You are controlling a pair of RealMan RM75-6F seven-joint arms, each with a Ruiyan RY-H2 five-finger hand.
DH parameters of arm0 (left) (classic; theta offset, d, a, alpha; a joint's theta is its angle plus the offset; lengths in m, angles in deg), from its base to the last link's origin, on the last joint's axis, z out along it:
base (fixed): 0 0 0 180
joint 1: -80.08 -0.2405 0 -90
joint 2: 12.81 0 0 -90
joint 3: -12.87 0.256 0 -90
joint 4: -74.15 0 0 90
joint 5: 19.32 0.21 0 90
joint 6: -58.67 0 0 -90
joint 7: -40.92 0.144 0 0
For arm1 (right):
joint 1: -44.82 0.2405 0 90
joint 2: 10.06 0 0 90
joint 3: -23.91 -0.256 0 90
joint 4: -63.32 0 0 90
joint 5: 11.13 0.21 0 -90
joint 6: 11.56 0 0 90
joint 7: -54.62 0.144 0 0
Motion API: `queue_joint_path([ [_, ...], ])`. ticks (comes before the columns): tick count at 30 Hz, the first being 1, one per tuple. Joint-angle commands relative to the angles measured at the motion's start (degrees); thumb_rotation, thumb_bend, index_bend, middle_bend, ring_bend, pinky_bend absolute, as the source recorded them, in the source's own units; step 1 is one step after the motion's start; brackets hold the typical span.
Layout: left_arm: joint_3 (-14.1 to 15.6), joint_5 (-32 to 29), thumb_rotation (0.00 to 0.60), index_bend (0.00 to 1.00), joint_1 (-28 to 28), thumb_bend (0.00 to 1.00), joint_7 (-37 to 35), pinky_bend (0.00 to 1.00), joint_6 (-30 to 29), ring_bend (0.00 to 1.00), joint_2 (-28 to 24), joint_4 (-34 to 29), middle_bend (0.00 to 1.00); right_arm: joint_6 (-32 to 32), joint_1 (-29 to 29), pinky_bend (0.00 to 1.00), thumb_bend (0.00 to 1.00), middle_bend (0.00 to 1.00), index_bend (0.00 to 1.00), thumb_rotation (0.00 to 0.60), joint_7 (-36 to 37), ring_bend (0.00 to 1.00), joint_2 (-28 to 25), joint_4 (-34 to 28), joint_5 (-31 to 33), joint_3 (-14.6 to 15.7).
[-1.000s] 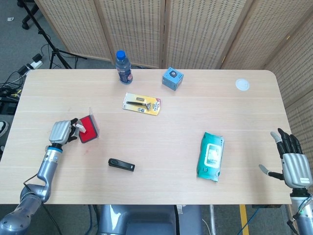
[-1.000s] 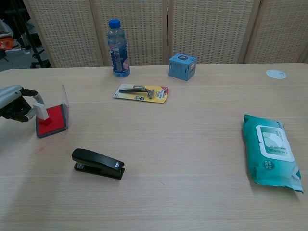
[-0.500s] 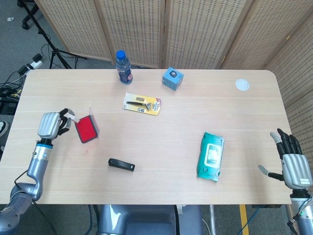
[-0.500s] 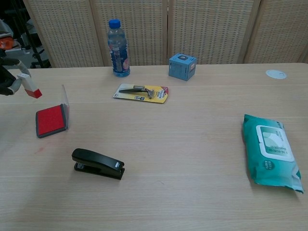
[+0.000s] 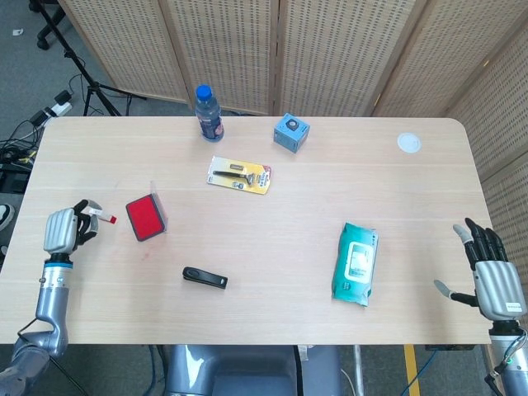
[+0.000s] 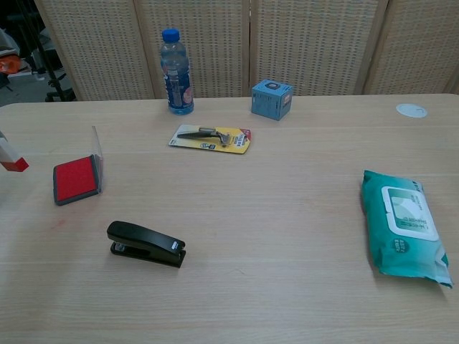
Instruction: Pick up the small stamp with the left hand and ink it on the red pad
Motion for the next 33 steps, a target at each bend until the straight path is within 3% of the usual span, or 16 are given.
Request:
queue_joint_path([
  [1, 0.8, 0.5, 0.6, 0.64, -0.3, 0.57, 1.0, 0.99, 1.7, 1.0, 0.1, 0.5, 1.0, 0.0, 0.0, 0.0, 0.0, 0.0, 0.0, 0.6, 0.0, 0.0, -0.1, -0.1, -0.1, 0.0],
  [19, 2.2, 1.9, 0.6, 0.64, -0.6, 0.56, 2.8, 0.99, 3.3, 1.0, 3.3, 5.4, 1.0, -0.4, 0.1, 0.0, 0.0, 0.0, 0.0, 0.6, -0.2, 0.0, 0.0, 0.0, -0.2, 0.4],
  [33, 2.1, 1.8, 0.6, 0.64, 0.2, 0.54, 2.5, 0.99, 7.6, 1.0, 2.1, 4.3, 1.0, -0.6, 0.1, 0.0, 0.0, 0.0, 0.0, 0.6, 0.2, 0.0, -0.2, -0.1, -0.2, 0.4],
])
